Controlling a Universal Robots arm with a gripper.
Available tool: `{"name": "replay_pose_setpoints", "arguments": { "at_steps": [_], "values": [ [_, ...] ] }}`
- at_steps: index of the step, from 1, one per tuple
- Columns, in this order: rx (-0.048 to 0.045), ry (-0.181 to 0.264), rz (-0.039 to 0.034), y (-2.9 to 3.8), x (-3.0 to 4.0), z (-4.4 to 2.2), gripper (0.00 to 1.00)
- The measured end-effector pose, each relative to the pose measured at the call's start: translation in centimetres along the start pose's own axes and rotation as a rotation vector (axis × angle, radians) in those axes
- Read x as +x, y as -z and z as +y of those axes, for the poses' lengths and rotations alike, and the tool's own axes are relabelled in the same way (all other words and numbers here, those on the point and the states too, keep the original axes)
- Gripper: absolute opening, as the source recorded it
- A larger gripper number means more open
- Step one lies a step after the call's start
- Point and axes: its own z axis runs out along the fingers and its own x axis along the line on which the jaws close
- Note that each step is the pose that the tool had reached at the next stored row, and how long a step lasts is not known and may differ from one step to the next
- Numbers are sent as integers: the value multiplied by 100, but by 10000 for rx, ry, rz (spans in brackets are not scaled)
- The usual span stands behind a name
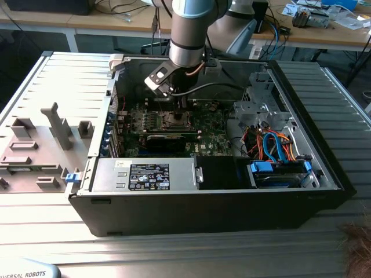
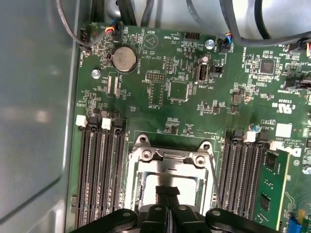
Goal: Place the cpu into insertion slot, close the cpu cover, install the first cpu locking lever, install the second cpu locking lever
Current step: 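Close the cpu cover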
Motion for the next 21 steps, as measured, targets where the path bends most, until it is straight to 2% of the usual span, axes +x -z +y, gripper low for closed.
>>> {"name": "replay_pose_setpoints", "arguments": {
  "at_steps": [2,10,15,21],
  "values": [
    [2,0,-7,32,-3,28,11],
    [23,-2,-40,54,-10,90,11],
    [29,-6,-109,70,-12,106,11],
    [43,-13,-230,81,-14,125,11]
  ]
}}
